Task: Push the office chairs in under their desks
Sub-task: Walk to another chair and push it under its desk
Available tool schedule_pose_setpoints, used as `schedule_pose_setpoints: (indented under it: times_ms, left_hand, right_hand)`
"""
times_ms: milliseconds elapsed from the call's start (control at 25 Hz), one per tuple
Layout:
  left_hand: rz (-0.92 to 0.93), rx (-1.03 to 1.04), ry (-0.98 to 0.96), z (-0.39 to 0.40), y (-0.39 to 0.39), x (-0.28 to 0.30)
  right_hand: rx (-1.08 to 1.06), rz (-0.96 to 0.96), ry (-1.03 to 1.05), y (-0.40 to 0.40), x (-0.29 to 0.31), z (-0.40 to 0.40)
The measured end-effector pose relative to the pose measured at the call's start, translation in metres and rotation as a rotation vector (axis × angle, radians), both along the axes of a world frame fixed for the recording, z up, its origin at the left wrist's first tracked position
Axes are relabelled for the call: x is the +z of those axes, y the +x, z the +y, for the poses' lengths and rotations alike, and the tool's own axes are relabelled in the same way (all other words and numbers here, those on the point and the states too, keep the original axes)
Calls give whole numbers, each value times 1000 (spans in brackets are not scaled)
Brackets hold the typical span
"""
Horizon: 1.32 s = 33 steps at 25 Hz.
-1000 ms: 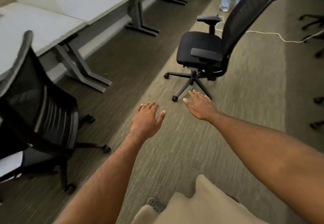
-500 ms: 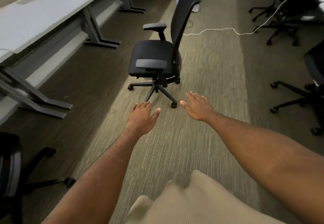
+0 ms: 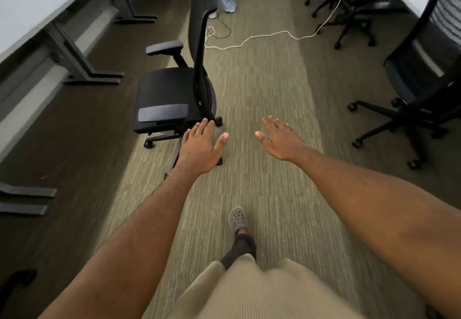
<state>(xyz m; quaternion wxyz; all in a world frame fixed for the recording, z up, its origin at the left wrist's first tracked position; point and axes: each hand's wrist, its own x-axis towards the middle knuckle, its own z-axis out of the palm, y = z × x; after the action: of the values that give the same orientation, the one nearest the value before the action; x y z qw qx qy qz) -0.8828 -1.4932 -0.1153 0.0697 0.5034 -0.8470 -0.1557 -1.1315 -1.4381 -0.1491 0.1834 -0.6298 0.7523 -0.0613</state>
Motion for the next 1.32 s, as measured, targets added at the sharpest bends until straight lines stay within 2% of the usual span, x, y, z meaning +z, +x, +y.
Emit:
schedule_pose_setpoints:
  times_ms: [200, 440, 800, 960, 1040, 1120, 1320]
  left_hand:
    - [78, 35, -37, -106, -63, 4]
    - [136, 71, -121, -252, -128, 46]
    - [167, 236, -150, -382, -177, 78]
    - [35, 339, -153, -441, -208, 84]
    - [-42, 486, -45, -473, -227, 86]
    - [-67, 637, 55, -493, -247, 88]
    - [-193, 862, 69, -527, -269, 95]
  right_hand:
    - [-27, 16, -40, -54, 7, -98]
    - [12, 44, -126, -116, 42, -248]
    - [159, -14, -269, -144, 65, -469]
    - [281, -104, -402, -153, 76, -583]
    - [343, -175, -462, -156, 81, -643]
    - [417, -165, -442, -159, 87, -692]
    - [685, -106, -384, -162, 108, -797]
